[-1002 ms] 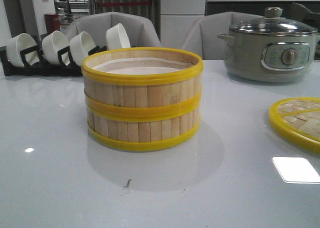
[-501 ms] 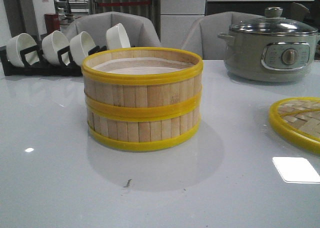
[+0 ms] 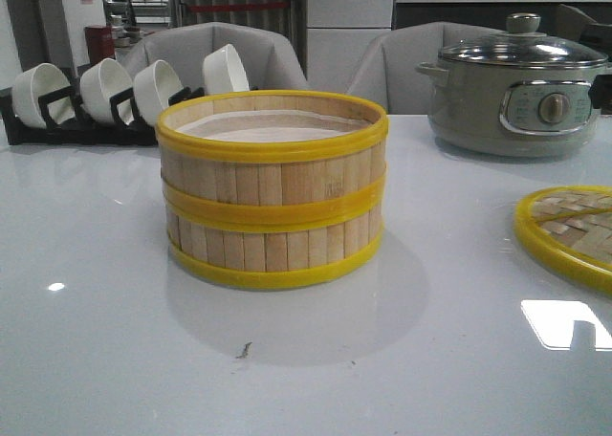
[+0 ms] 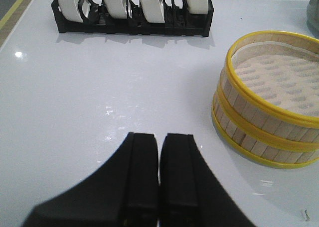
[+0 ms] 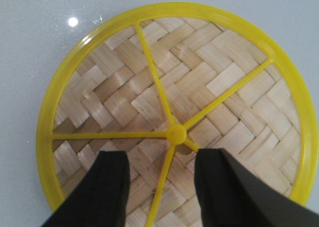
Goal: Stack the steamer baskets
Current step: 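Move the right gripper over the center hub of the woven lid, then grasp the lid's center hub with the right gripper and lift it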
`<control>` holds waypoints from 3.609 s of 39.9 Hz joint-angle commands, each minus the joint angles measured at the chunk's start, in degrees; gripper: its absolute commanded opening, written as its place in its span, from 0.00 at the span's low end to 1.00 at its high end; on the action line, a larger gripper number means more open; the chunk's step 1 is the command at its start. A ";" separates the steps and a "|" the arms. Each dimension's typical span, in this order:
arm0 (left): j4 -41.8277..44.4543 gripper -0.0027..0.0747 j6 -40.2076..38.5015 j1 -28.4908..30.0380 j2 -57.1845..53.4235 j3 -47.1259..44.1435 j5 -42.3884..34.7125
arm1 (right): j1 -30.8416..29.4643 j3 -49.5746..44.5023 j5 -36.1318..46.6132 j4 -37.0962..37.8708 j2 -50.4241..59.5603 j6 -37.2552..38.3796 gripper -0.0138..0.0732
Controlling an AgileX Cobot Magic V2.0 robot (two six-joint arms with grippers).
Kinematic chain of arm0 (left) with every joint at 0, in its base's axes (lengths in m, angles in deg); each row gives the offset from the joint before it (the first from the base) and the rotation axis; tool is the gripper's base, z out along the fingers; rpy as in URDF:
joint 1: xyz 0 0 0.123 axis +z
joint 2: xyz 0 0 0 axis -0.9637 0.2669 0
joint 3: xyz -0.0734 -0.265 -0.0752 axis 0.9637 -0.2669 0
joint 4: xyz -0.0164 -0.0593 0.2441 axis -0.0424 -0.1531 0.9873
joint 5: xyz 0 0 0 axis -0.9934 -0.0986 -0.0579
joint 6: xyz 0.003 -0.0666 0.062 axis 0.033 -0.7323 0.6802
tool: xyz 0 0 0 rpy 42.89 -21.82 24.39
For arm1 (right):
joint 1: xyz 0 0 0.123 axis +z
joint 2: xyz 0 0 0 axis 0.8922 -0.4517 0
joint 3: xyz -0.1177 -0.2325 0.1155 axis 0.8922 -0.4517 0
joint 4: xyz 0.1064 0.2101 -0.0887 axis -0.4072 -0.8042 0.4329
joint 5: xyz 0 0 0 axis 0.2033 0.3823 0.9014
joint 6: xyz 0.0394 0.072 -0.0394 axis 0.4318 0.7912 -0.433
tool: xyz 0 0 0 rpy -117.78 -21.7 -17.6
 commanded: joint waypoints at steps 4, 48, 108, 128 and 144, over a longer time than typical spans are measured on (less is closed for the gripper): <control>0.44 0.16 -0.46 0.19 0.05 1.63 -4.37 | -0.46 2.81 3.69 0.96 0.72 -0.23 0.64; 0.44 0.16 -0.46 0.19 0.05 1.63 -4.37 | -0.51 3.83 0.98 2.57 0.25 -0.58 0.64; 0.44 0.16 -0.46 0.19 0.05 1.63 -4.37 | -1.62 11.68 -7.15 0.34 -8.39 -0.58 0.64; 0.44 0.16 -0.46 0.19 0.05 1.63 -4.37 | -1.62 11.68 -7.61 0.23 -8.51 -0.58 0.19; 0.44 0.16 -0.46 0.19 0.05 1.63 -4.37 | 0.37 16.84 -12.84 0.23 -5.36 -0.58 0.18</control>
